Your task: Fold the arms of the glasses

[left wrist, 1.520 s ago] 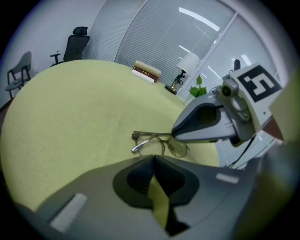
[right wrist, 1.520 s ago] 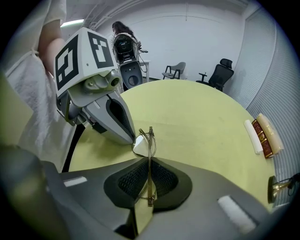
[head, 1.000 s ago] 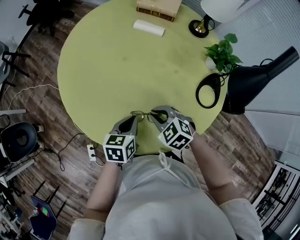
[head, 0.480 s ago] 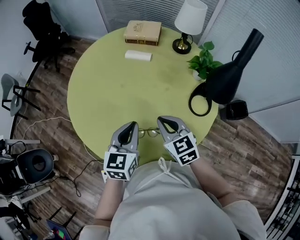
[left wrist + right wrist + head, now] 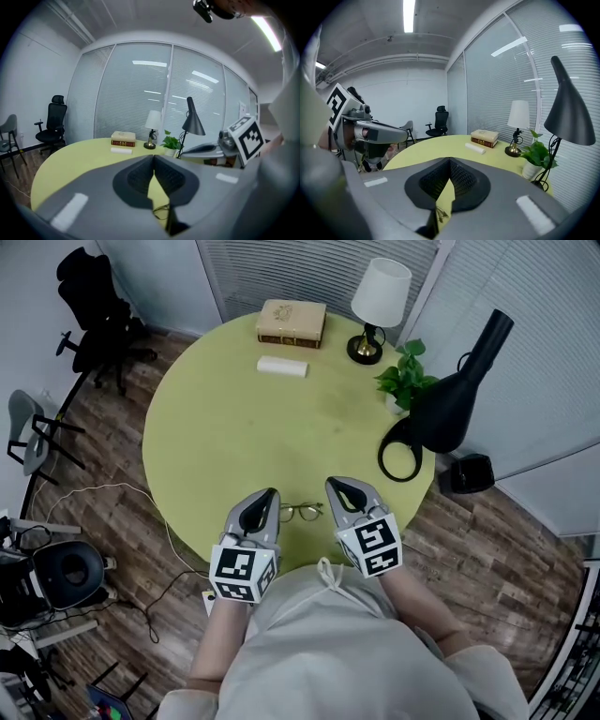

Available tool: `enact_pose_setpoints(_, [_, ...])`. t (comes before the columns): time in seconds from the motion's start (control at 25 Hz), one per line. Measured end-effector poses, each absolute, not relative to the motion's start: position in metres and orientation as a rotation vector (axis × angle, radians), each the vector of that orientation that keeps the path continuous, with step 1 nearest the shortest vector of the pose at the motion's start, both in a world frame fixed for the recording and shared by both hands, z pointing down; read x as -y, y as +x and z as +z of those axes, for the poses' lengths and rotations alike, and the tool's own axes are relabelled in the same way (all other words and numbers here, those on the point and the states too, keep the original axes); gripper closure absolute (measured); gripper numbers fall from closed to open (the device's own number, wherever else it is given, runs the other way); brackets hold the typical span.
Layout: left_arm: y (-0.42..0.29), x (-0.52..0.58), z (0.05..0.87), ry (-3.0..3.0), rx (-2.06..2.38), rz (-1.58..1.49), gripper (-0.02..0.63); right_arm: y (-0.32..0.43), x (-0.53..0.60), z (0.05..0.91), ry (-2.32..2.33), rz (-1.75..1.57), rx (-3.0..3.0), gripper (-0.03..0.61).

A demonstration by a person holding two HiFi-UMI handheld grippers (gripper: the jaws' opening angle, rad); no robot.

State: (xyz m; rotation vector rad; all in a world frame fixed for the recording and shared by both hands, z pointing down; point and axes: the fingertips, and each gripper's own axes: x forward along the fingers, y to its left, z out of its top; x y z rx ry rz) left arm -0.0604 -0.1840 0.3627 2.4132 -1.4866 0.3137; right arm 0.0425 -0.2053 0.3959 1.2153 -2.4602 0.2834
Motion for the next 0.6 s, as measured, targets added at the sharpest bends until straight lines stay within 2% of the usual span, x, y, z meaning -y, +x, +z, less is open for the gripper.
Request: enact_pose_setpoints(0.6, [-0.086,0.164,0.377,2.405,1.449,0.286,0.607,0.027,0.178,0.408,1.312,0.280,2.362,0.580])
